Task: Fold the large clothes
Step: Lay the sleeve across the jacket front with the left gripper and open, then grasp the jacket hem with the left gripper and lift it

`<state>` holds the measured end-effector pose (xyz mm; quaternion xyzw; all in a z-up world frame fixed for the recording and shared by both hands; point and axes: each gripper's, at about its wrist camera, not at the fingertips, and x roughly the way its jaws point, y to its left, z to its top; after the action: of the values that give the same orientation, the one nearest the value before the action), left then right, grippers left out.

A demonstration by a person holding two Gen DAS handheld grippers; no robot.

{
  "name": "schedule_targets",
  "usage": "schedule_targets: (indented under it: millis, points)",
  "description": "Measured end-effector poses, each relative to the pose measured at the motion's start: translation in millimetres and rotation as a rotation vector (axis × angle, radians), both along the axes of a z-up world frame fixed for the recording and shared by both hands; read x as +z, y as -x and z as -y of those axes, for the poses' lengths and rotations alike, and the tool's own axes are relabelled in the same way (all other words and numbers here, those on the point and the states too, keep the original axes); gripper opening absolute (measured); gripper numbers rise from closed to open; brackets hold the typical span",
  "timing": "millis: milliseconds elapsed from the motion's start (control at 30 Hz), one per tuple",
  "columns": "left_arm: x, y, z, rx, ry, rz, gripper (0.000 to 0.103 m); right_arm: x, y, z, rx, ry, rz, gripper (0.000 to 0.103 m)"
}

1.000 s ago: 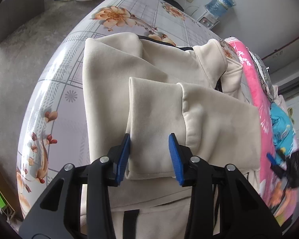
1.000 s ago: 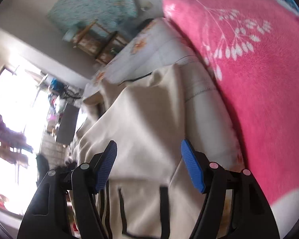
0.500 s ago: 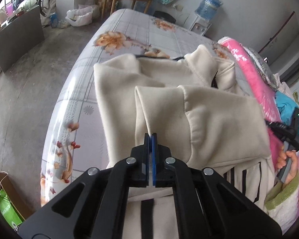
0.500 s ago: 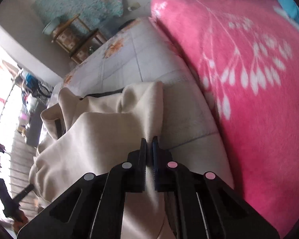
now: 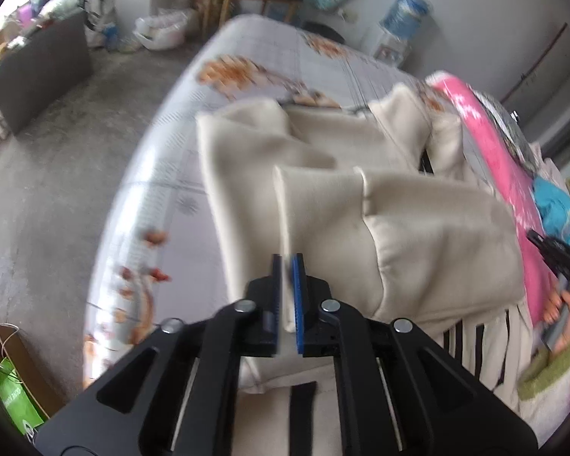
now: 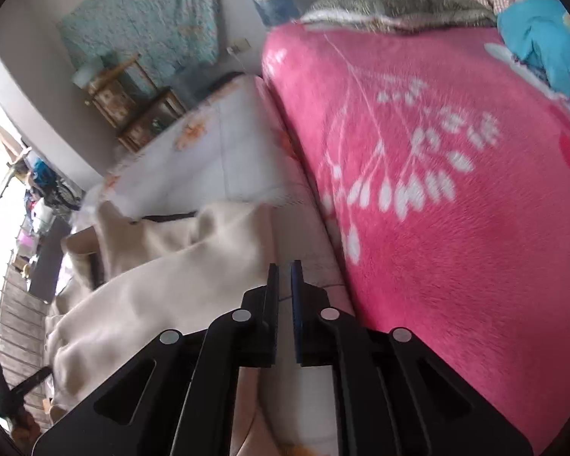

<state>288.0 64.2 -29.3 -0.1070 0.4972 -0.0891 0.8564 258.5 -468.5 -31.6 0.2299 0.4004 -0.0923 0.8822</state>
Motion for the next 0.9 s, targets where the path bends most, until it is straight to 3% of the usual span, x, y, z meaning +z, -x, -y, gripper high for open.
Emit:
schedule_targets:
  millis: [33,100,200,267,367,467,567,900]
  points:
    - [6,2,-2,0.008,-0.004,0.030,0.010,8,3,-10,0.039,0.017,0.010,0.023]
    - [16,4,-1,-0.002,0.012,0.076,0.011,14,9,-33,0.142,0.056,0.020,0.044]
    - [21,2,14,-0.064,0.032,0.091,0.015,10,19,-82,0.325,0.147,-0.023,0.048]
    - [13,1,32,-0.126,0.048,0.050,0.024,-5,21,-102,0.380,0.217,-0.075,0.049]
    - [-16,-3,53,-0.169,-0.028,-0.079,0.030,-38,24,-106,0.390,0.282,-0.217,0.049]
    - [-15,6,54,-0.168,-0.055,-0.066,0.032,-26,41,-108,0.381,0.308,-0.201,0.049]
    - [-6,18,45,-0.153,-0.030,-0.061,0.035,-4,66,-107,0.319,0.316,-0.192,0.056]
    - [3,94,3,-0.081,-0.004,-0.036,0.055,20,156,-124,0.263,0.179,-0.114,0.075]
